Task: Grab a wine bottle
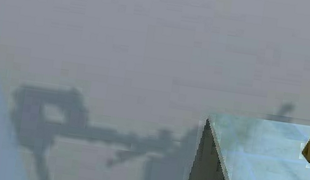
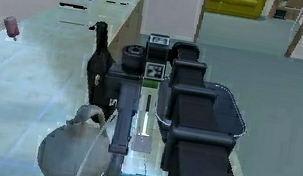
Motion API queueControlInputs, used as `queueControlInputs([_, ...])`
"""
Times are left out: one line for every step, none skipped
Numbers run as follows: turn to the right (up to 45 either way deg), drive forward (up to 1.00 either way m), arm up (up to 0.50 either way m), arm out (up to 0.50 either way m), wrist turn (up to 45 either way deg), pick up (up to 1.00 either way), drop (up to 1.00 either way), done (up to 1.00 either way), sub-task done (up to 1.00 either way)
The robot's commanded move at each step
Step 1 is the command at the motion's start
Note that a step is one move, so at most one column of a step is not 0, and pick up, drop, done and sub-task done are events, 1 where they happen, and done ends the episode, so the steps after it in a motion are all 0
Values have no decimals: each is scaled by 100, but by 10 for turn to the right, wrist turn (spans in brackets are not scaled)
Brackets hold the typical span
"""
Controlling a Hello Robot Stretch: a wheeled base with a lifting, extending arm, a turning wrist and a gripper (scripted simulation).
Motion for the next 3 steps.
queueControlInputs([0, 0, 0, 0, 450, 0, 0, 0, 0])
queueControlInputs([0, 0, 0, 0, 450, 0, 0, 0, 0])
queueControlInputs([0, 0, 0, 0, 450, 0, 0, 0, 0])
